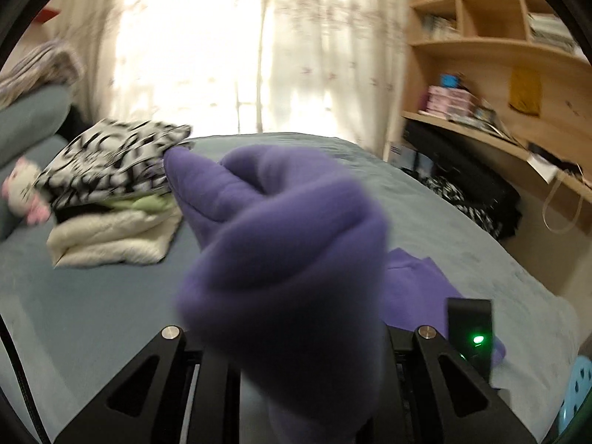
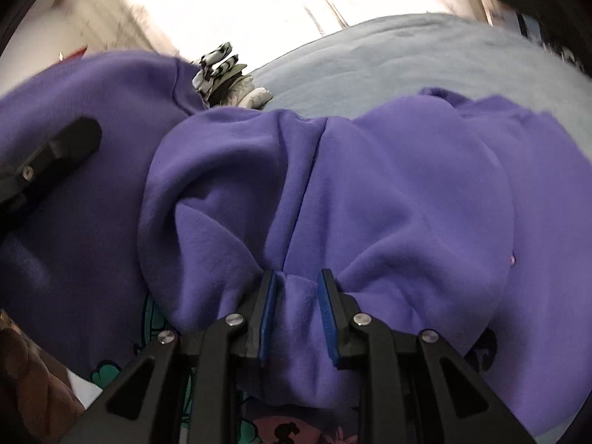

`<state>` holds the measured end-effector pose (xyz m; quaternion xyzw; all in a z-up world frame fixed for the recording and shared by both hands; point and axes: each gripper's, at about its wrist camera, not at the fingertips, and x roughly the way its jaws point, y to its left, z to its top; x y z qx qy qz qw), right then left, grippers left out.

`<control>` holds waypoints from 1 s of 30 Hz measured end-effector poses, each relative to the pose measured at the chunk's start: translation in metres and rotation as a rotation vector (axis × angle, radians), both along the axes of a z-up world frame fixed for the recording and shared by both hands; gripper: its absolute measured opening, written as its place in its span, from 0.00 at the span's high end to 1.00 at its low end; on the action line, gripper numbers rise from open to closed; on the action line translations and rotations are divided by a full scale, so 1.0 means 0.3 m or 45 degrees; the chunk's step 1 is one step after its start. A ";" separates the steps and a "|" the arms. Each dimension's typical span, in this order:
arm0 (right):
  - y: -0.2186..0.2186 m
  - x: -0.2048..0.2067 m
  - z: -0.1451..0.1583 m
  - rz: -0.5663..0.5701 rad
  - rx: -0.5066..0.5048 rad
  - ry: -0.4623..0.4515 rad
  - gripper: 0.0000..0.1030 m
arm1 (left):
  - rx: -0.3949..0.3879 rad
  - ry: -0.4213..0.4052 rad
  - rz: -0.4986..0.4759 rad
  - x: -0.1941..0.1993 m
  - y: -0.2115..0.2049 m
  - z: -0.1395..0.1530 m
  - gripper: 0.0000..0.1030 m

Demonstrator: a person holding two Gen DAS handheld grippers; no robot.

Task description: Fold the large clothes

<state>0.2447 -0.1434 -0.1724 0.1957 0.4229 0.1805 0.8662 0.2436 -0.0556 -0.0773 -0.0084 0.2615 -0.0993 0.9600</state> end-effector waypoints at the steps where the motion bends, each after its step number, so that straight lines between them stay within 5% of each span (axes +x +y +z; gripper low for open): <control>1: -0.018 -0.002 -0.006 -0.004 0.043 0.011 0.78 | 0.016 0.003 -0.028 0.007 -0.034 0.005 0.83; 11: -0.213 -0.080 0.018 -0.011 0.284 0.130 0.75 | 0.126 0.068 -0.204 0.031 -0.301 0.019 0.83; 19: -0.559 -0.285 0.092 -0.364 0.095 0.045 0.71 | 0.174 0.154 -0.314 0.046 -0.534 -0.029 0.83; 30: -0.834 -0.382 0.047 -0.663 0.119 0.069 0.71 | 0.393 0.267 -0.407 0.023 -0.851 -0.252 0.82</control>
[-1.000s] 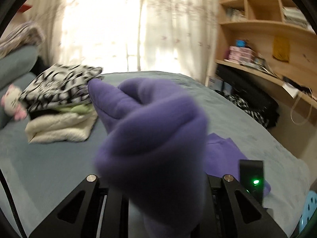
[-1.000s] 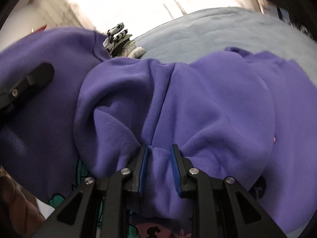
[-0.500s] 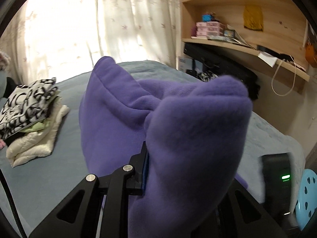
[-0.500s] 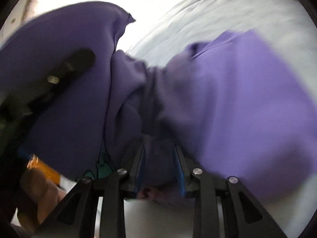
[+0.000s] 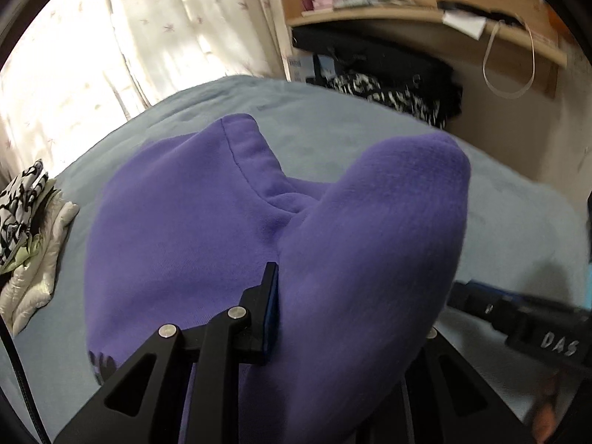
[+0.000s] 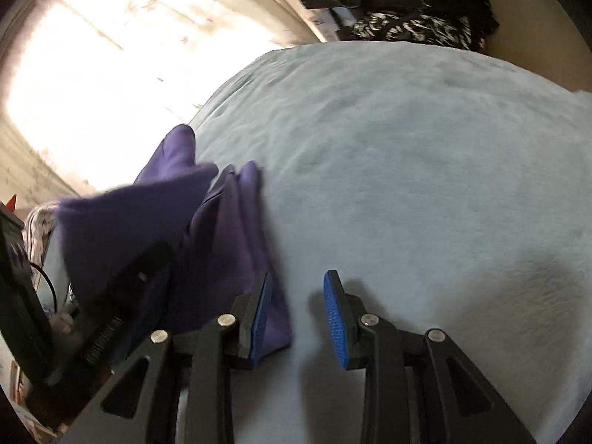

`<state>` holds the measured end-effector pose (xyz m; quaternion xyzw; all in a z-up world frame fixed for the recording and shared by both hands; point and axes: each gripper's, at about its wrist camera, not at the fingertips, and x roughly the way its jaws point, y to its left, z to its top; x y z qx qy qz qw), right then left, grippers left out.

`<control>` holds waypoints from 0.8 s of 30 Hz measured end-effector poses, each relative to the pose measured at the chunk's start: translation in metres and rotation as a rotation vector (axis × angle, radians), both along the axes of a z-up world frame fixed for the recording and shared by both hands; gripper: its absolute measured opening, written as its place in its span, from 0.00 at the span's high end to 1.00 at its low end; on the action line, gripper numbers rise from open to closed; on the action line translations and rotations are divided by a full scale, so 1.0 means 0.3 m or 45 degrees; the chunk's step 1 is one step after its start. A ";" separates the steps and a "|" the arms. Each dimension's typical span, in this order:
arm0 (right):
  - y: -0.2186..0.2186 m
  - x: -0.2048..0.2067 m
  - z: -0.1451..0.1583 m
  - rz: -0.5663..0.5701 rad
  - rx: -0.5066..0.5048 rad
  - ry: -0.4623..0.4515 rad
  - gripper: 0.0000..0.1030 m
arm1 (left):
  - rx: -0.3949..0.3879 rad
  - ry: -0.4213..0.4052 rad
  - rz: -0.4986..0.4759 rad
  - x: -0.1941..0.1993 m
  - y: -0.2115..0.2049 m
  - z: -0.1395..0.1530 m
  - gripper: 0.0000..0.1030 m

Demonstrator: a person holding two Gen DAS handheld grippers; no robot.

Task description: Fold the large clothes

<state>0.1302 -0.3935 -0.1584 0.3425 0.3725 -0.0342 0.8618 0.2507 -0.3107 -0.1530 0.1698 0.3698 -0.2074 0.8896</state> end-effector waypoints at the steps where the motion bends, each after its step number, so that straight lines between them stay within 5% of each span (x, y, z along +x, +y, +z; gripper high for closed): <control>1: -0.017 -0.012 0.000 -0.001 0.008 0.001 0.71 | 0.022 -0.003 -0.013 -0.008 -0.020 -0.020 0.82; 5: -0.044 -0.019 -0.024 0.004 0.013 0.006 0.71 | 0.141 -0.056 -0.054 -0.037 -0.075 -0.091 0.81; 9: -0.037 -0.013 -0.027 0.012 0.005 0.012 0.71 | 0.158 -0.063 -0.069 -0.042 -0.074 -0.108 0.76; 13: -0.052 0.008 -0.029 0.025 -0.003 0.015 0.71 | 0.118 -0.022 -0.115 -0.029 -0.059 -0.075 0.45; 17: -0.056 -0.009 -0.012 0.016 -0.017 0.008 0.71 | 0.071 -0.002 -0.133 -0.027 -0.032 -0.044 0.37; 24: -0.051 -0.029 0.040 0.024 -0.045 -0.004 0.71 | -0.107 0.186 -0.213 -0.040 0.022 0.036 0.21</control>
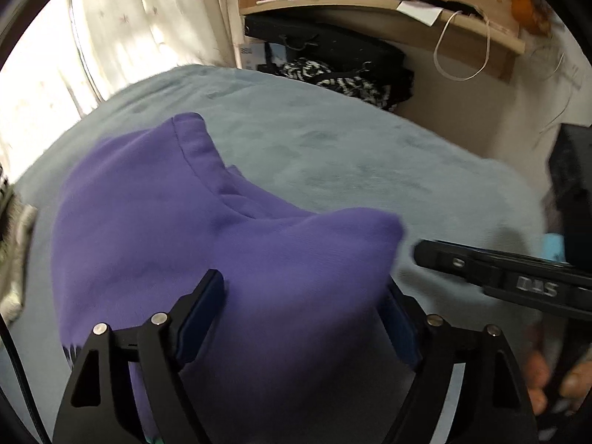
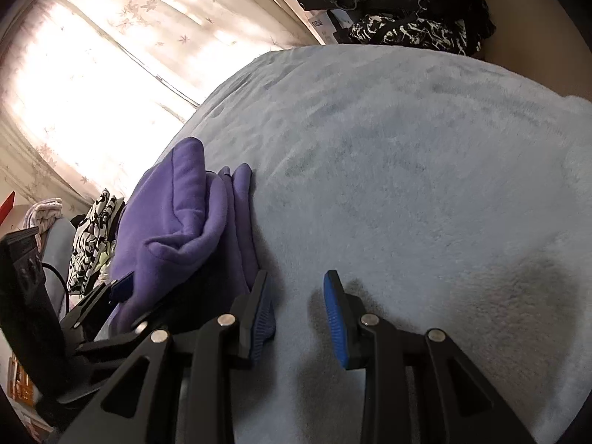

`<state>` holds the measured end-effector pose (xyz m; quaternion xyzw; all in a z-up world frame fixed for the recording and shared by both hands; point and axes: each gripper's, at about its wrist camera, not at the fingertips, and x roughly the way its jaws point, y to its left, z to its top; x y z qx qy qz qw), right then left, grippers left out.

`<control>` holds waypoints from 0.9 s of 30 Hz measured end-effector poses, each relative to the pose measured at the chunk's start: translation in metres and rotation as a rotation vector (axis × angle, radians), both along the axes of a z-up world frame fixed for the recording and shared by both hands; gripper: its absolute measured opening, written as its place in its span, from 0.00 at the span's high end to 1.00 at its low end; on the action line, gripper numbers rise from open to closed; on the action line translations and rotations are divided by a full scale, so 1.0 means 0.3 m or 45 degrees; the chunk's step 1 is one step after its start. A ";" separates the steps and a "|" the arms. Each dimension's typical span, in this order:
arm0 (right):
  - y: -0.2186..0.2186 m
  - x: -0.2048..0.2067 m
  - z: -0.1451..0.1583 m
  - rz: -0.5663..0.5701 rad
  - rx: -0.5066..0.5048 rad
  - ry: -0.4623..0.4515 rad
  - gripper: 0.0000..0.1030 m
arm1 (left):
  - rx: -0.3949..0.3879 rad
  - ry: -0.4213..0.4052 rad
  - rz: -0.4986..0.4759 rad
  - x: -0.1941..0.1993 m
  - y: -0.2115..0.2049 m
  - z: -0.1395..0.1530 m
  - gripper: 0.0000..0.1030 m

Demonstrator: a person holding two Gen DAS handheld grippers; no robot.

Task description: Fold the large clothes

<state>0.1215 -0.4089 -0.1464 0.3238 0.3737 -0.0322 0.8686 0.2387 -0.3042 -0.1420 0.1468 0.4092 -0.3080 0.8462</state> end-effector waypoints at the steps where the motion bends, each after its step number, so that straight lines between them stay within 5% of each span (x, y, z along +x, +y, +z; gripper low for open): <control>1: 0.005 -0.001 0.011 0.004 -0.004 -0.003 0.71 | -0.019 0.036 -0.007 -0.008 0.012 0.016 0.21; 6: 0.032 0.018 0.091 0.051 -0.047 -0.029 0.65 | -0.109 0.113 0.055 -0.038 0.115 0.103 0.21; 9: 0.060 0.045 0.160 0.100 -0.098 -0.071 0.50 | -0.112 0.123 0.186 -0.006 0.202 0.140 0.21; 13: 0.098 0.137 0.232 0.232 -0.095 -0.090 0.49 | -0.098 0.201 0.360 0.072 0.330 0.134 0.21; 22: 0.174 0.437 0.083 0.532 0.038 0.265 0.49 | -0.153 0.408 0.524 0.209 0.497 0.014 0.21; 23: 0.179 0.448 0.066 0.545 0.040 0.286 0.49 | -0.182 0.431 0.519 0.218 0.498 0.001 0.21; 26: 0.196 0.459 0.021 0.583 0.080 0.305 0.77 | -0.201 0.444 0.512 0.226 0.499 -0.012 0.20; 27: 0.196 0.454 0.010 0.567 0.091 0.299 0.78 | -0.197 0.438 0.507 0.231 0.493 -0.013 0.20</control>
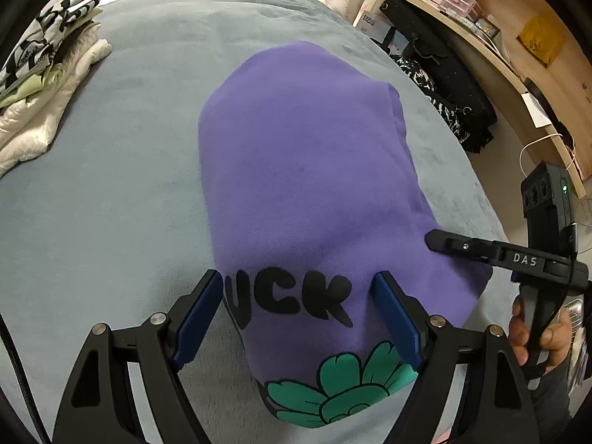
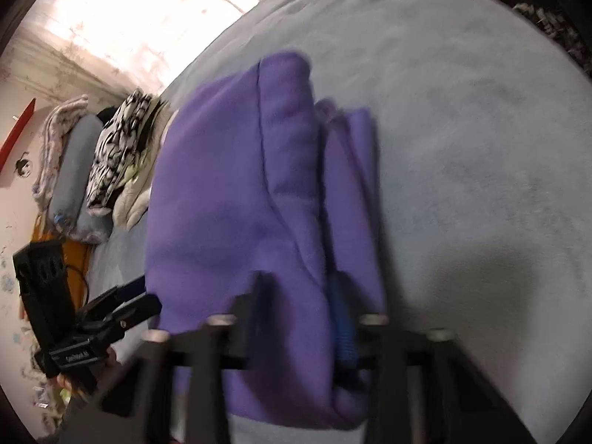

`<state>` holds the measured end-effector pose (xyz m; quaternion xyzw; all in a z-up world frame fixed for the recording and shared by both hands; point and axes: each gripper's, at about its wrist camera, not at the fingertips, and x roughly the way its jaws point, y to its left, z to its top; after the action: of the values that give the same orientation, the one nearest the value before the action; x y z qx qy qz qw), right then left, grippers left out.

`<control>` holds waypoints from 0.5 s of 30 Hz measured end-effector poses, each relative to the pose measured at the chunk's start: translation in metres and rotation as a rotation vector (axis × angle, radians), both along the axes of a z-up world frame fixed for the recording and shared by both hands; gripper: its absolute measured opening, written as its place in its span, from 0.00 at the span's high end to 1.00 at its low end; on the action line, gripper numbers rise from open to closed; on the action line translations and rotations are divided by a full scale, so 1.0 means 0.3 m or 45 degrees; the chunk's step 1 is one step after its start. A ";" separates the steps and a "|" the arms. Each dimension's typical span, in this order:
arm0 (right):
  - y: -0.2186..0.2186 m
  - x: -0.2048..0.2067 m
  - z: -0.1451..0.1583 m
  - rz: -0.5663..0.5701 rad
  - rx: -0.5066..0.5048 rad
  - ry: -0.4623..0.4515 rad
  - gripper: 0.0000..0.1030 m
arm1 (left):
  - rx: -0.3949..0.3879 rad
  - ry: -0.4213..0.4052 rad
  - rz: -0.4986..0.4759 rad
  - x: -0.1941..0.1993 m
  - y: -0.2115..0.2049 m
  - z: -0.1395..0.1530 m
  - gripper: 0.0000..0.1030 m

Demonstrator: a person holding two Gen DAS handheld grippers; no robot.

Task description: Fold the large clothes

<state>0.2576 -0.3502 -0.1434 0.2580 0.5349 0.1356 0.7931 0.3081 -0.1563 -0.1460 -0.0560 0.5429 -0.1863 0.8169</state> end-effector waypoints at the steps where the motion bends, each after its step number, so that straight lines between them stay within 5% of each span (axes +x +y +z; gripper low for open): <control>1: 0.002 -0.005 -0.008 -0.007 0.012 -0.007 0.80 | 0.005 -0.008 -0.006 0.006 -0.005 0.001 0.20; 9: -0.045 -0.193 0.048 -0.181 0.253 -0.253 0.87 | 0.070 -0.104 -0.003 0.009 -0.057 0.039 0.20; 15: -0.069 -0.268 -0.171 -0.309 0.330 -0.159 0.87 | 0.091 -0.138 -0.039 -0.038 -0.088 -0.008 0.19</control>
<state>0.1771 -0.3710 -0.1948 0.4118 0.4276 0.1224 0.7954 0.2966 -0.1828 -0.1485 -0.0084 0.5049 -0.1820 0.8438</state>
